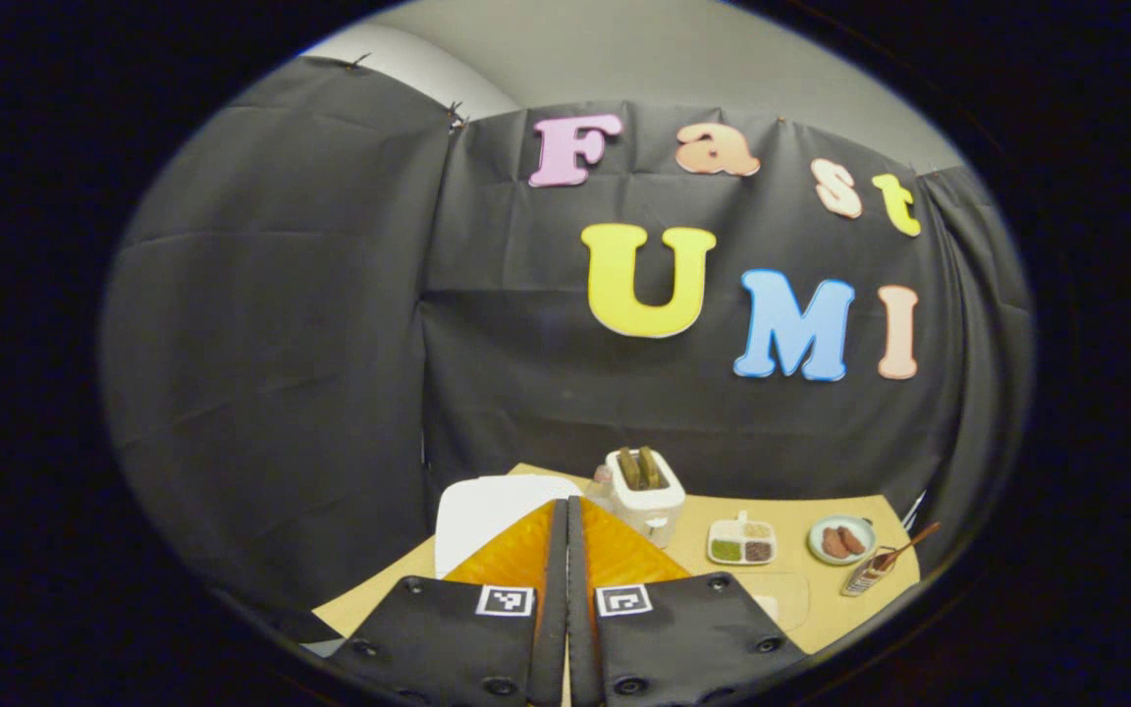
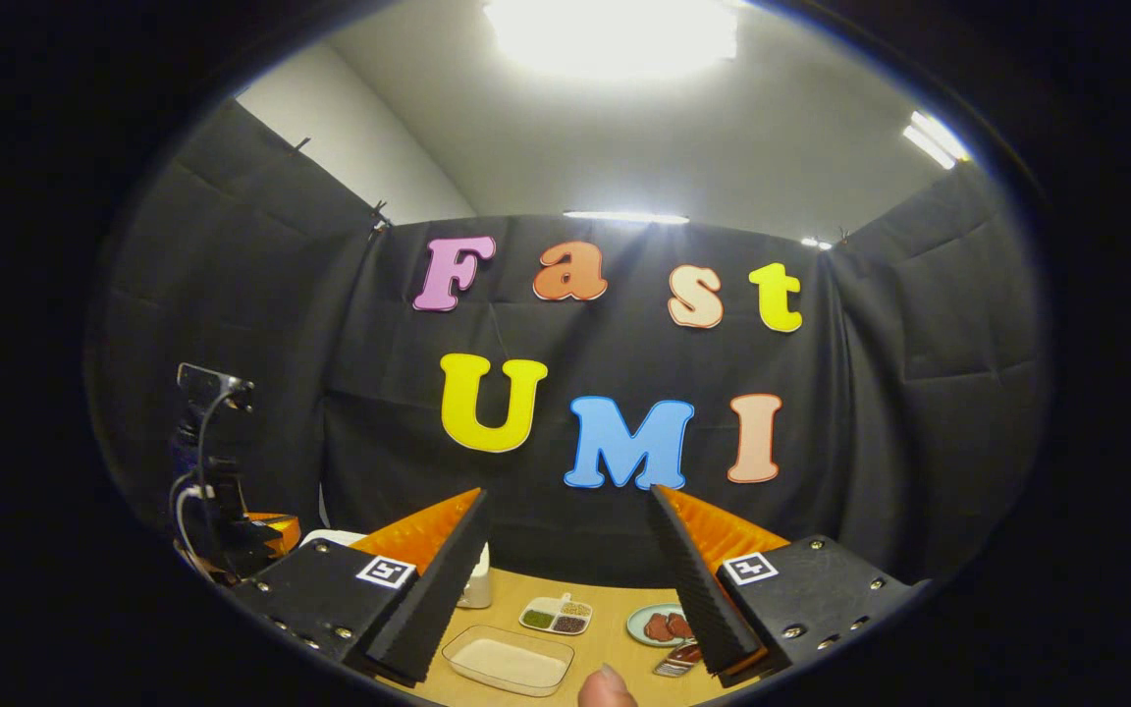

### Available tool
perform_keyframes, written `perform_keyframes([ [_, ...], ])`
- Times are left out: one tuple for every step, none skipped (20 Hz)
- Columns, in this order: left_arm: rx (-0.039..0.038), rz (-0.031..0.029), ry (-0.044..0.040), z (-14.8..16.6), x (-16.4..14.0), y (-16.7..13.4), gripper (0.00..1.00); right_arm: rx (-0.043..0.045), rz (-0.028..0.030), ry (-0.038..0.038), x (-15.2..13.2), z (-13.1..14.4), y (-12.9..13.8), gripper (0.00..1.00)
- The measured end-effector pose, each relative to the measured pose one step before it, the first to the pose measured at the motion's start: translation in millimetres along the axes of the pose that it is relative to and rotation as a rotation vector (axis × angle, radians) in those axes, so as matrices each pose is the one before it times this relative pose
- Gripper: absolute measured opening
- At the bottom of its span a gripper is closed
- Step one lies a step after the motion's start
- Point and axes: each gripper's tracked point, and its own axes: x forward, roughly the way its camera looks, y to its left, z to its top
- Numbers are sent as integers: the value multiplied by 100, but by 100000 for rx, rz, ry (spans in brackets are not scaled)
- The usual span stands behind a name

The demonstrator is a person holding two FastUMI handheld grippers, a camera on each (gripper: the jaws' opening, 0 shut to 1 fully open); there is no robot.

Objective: Close the left gripper, press the button to open the rice cooker; take a wooden spoon from the chopstick holder with the right hand, scoop a spoonful of rice and pour it into the rice cooker, then put the wooden spoon back into the chopstick holder.

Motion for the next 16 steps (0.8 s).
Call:
perform_keyframes([
  [2065,2053,3473,-1345,1998,705,9,-607,473,1476,325,-303,838,98],
  [1346,1355,2157,-1478,1798,448,9,-683,-67,817,578,-85,715,98],
  [1570,1006,3181,-1386,1889,113,9,-787,-524,1542,470,-272,372,98],
  [1385,383,3346,-1454,1726,-171,10,-959,-54,1972,245,-447,484,98],
  [1083,114,2869,-935,1666,-222,9,-1159,10,857,271,-173,550,98],
  [759,-364,2859,-1022,1494,-524,10,-1789,-484,1276,323,-159,189,98],
  [584,534,2875,-947,1217,-340,9,-1585,-807,1123,323,-162,56,98],
  [482,510,1653,-775,1267,-97,9,-916,-709,1054,297,-258,37,98],
  [599,1904,1679,-663,1154,170,9,-270,-607,1071,289,-166,-30,98],
  [1135,2701,1625,-659,1063,620,9,62,-545,1194,272,-337,-15,98],
  [1125,1673,580,-266,745,260,9,63,-498,1514,159,-246,37,98],
  [198,-207,-805,39,568,-247,9,38,-546,1189,120,-301,-45,98],
  [-534,-1020,2,0,465,-341,9,-62,-429,928,127,-118,57,98],
  [-335,-513,387,-266,354,-87,9,-215,-90,669,5,-187,145,98],
  [-139,-390,729,-229,507,-113,9,-459,71,396,165,-21,212,98],
  [-228,-234,1739,-631,407,26,9,-460,237,211,132,-81,230,98],
])
